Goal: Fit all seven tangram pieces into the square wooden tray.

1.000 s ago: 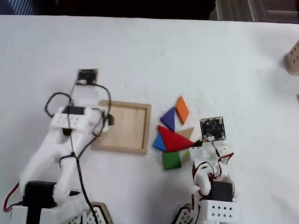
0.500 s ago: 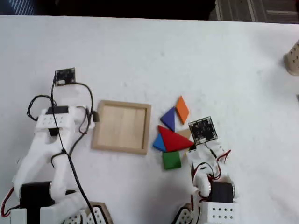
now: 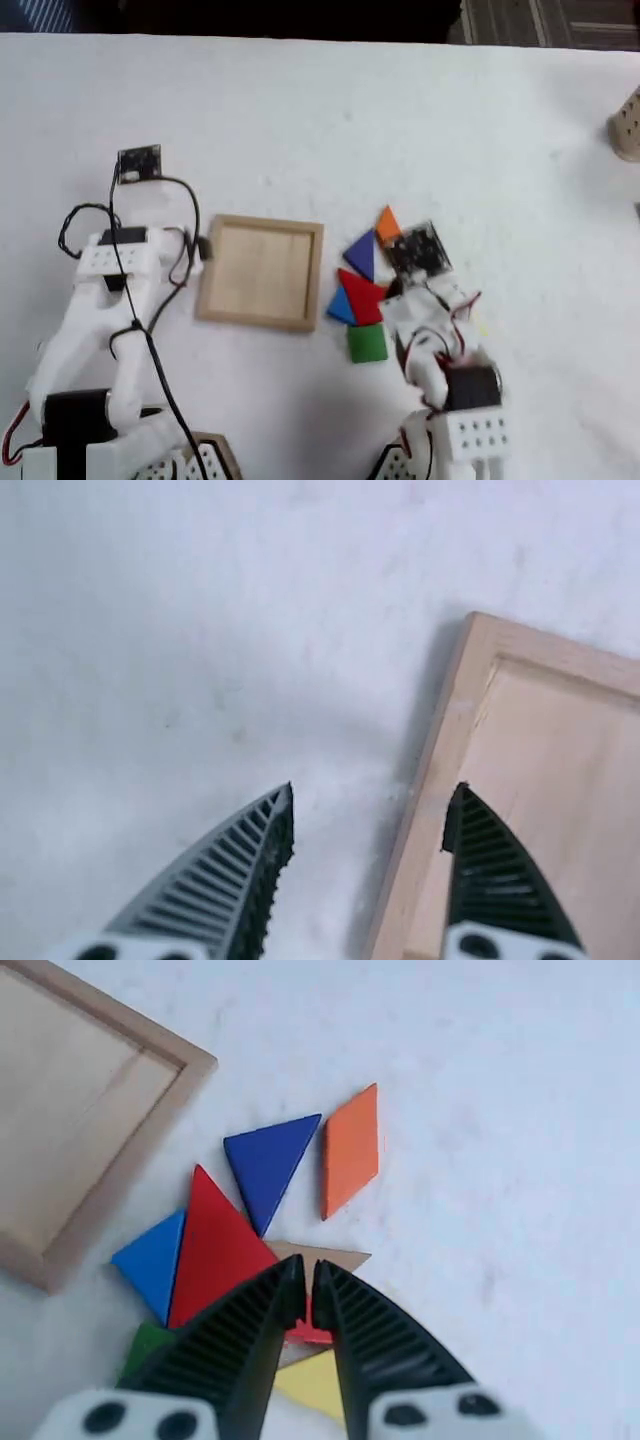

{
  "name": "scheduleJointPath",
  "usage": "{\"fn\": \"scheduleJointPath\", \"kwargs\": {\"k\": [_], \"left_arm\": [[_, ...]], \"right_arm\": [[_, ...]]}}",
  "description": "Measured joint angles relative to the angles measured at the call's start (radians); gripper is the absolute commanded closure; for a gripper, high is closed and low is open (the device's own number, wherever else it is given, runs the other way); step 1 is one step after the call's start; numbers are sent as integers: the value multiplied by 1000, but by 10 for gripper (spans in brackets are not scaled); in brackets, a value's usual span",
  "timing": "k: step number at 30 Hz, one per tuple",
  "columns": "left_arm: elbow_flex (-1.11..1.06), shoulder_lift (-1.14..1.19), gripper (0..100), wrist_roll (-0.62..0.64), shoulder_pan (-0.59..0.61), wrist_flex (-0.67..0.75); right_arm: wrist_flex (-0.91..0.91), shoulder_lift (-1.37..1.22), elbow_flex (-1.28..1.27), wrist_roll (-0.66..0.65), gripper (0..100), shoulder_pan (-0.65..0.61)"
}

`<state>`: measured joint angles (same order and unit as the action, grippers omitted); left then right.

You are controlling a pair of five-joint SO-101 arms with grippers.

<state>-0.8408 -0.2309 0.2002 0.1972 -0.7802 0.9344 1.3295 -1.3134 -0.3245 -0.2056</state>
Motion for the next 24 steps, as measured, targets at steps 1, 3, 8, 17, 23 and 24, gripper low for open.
{"fn": "scheduleJointPath", "kwargs": {"k": [1, 3, 8, 17, 23, 24], "left_arm": [[0, 0, 752, 0, 0, 9], [0, 0, 752, 0, 0, 15], [0, 0, 752, 0, 0, 20], [0, 0, 752, -46, 0, 46], [0, 0, 752, -55, 0, 54], [0, 0, 752, -55, 0, 54]], "right_arm": [[-26, -68, 29, 25, 977, -25], [-66, -204, 98, 92, 976, -74], [-92, -548, 328, 304, 915, -150], [-100, -1112, 568, 448, 841, -187], [-100, -1237, 644, 448, 840, -153], [-100, -1252, 658, 446, 840, -153]]}}
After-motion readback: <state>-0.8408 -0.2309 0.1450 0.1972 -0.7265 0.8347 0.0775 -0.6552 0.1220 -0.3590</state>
